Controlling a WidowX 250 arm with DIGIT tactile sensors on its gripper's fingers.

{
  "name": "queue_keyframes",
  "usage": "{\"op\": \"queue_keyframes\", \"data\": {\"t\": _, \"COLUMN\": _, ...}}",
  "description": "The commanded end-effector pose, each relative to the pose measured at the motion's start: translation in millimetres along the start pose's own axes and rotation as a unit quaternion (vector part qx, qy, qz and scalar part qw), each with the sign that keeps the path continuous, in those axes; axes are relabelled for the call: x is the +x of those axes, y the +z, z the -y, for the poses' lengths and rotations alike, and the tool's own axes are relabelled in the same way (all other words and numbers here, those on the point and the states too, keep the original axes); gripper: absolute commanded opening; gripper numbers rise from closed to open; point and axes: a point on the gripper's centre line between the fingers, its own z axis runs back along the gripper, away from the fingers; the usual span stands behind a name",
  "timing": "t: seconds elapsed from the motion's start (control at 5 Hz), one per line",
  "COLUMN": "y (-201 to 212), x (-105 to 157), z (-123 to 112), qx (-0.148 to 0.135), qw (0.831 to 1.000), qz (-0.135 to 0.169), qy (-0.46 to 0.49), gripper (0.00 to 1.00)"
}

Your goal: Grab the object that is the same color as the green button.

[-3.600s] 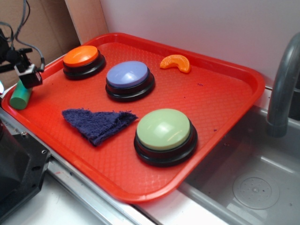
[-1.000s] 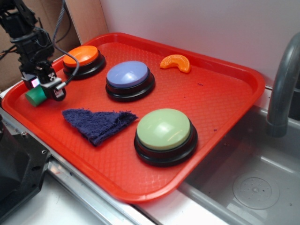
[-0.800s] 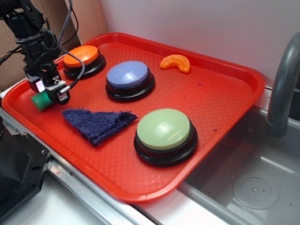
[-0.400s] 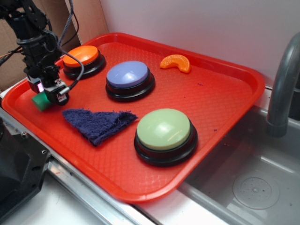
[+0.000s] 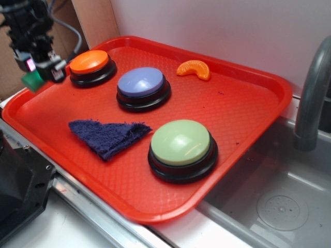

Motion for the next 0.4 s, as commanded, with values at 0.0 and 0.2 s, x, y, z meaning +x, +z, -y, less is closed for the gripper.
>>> {"op": "queue_keyframes", "data": {"t": 0.0, "y": 107.5, "x": 5.3, "z": -31.0, "qx": 0.042, "qw": 0.998, "qz": 0.036, "qy": 0.043, "gripper": 0.0}}
{"op": "queue_keyframes", "data": {"t": 0.2, "y": 108.6, "x": 7.5, "z": -28.2, "qx": 0.044, "qw": 0.998, "qz": 0.048, "qy": 0.027, "gripper": 0.0}}
